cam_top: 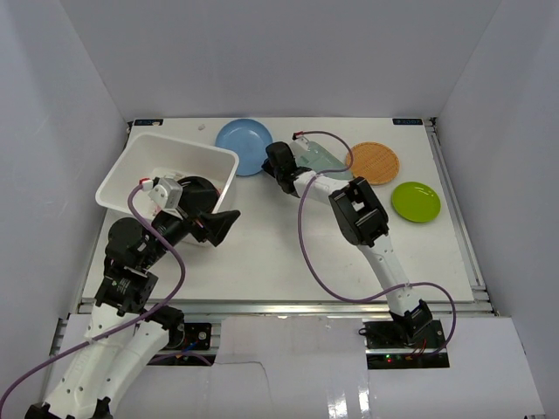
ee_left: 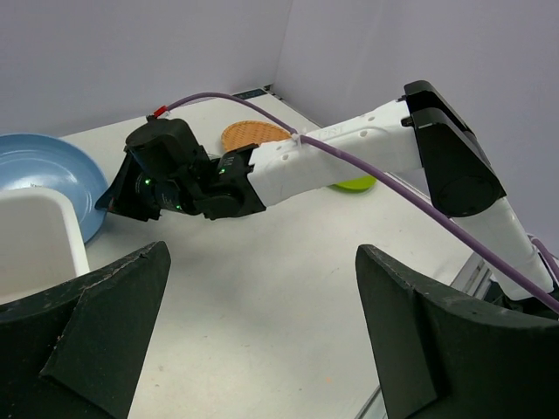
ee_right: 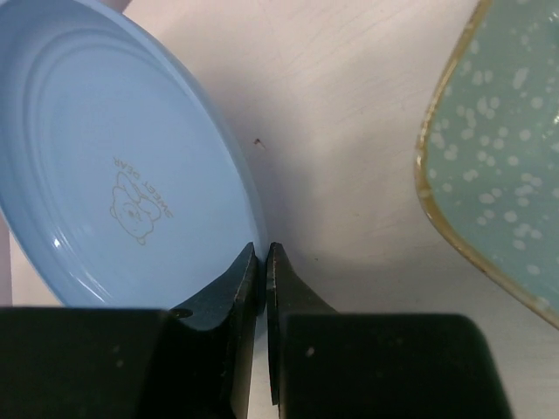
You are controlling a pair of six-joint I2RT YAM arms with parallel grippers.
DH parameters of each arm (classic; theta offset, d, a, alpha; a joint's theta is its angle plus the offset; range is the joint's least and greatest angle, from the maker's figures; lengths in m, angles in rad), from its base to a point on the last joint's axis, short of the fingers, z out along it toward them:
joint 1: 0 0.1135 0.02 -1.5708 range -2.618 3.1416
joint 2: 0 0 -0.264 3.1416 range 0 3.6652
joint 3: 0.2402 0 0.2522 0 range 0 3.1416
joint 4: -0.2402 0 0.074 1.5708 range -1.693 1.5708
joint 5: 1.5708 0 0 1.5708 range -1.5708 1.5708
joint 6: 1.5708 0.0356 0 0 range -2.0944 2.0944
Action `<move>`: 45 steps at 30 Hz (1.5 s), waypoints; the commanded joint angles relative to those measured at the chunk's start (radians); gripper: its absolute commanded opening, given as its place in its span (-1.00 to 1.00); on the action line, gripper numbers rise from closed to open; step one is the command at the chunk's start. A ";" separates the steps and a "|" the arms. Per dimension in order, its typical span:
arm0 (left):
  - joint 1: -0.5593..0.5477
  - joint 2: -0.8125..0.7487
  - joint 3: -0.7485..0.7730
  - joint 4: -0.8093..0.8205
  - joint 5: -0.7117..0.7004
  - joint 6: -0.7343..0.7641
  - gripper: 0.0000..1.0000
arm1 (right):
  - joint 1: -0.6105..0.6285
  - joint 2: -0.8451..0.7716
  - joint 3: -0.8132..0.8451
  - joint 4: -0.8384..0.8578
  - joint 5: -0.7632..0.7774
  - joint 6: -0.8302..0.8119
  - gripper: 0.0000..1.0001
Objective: Place the plates into the plastic bin on the countertop
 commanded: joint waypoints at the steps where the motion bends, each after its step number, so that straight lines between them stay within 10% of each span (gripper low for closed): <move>1: -0.004 0.005 -0.010 0.001 -0.028 0.009 0.96 | -0.009 -0.072 0.044 0.150 0.066 -0.057 -0.84; 15: 0.027 -0.043 -0.015 0.030 -0.132 -0.042 0.96 | 0.014 -0.527 -0.231 0.455 0.060 -0.537 -0.84; 26: 0.067 -0.148 0.005 -0.088 -0.793 -0.122 0.96 | 0.268 -0.373 0.083 0.086 0.028 -0.616 -0.84; 45: 0.081 -0.182 -0.024 -0.055 -0.711 -0.125 0.96 | 0.382 -0.185 0.179 -0.069 0.002 -0.565 -0.59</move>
